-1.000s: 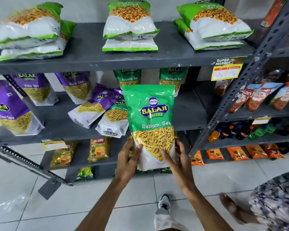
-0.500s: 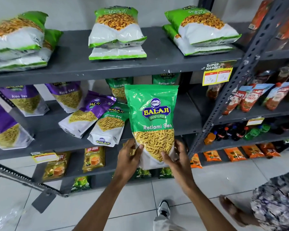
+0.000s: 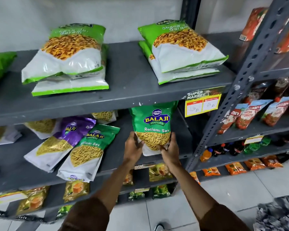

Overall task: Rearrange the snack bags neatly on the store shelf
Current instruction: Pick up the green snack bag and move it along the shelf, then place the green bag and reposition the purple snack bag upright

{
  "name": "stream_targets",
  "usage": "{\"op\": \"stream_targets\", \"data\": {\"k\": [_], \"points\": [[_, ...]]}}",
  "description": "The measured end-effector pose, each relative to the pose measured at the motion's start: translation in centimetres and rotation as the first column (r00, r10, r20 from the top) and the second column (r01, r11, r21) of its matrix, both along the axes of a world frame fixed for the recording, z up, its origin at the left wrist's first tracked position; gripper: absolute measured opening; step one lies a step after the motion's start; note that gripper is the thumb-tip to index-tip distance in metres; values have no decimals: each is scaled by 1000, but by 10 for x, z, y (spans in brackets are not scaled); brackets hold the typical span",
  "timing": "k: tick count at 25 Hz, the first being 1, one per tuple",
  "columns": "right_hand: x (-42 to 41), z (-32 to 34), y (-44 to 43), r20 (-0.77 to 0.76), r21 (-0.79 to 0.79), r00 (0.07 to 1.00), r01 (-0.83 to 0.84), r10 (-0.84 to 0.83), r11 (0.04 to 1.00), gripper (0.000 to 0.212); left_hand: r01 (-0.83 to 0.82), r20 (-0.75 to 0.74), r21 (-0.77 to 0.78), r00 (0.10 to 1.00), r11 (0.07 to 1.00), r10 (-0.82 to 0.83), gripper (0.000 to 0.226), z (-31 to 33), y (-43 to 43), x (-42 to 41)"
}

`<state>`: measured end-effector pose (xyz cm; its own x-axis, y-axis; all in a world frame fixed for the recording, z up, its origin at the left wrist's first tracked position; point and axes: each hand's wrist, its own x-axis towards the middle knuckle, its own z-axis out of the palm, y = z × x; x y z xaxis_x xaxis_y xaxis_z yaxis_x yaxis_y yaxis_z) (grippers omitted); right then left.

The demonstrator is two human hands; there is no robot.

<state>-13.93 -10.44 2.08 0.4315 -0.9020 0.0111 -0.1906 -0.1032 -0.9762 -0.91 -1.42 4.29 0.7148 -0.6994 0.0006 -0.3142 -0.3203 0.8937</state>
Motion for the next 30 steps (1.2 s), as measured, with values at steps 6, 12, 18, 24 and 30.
{"op": "stream_targets", "data": {"k": [6,12,18,24,30], "points": [[12,2,-26,10,-38,1000,-15,15,999,95,-60,-31,-31,998,998,59,35,-13,-36,11],[26,-26,-24,-89,-40,988,123,-126,992,66,87,-87,1,992,996,-87,45,-20,-35,32],[49,-34,65,-6,-47,934,355,-356,934,59,56,141,-55,989,997,-48,44,-10,36,70],[123,-30,149,-99,264,993,-33,61,964,38,-264,370,42,900,964,231,30,-21,149,141],[184,-37,203,-193,433,954,-125,227,893,75,-311,-61,365,932,877,356,55,-38,191,171]]}}
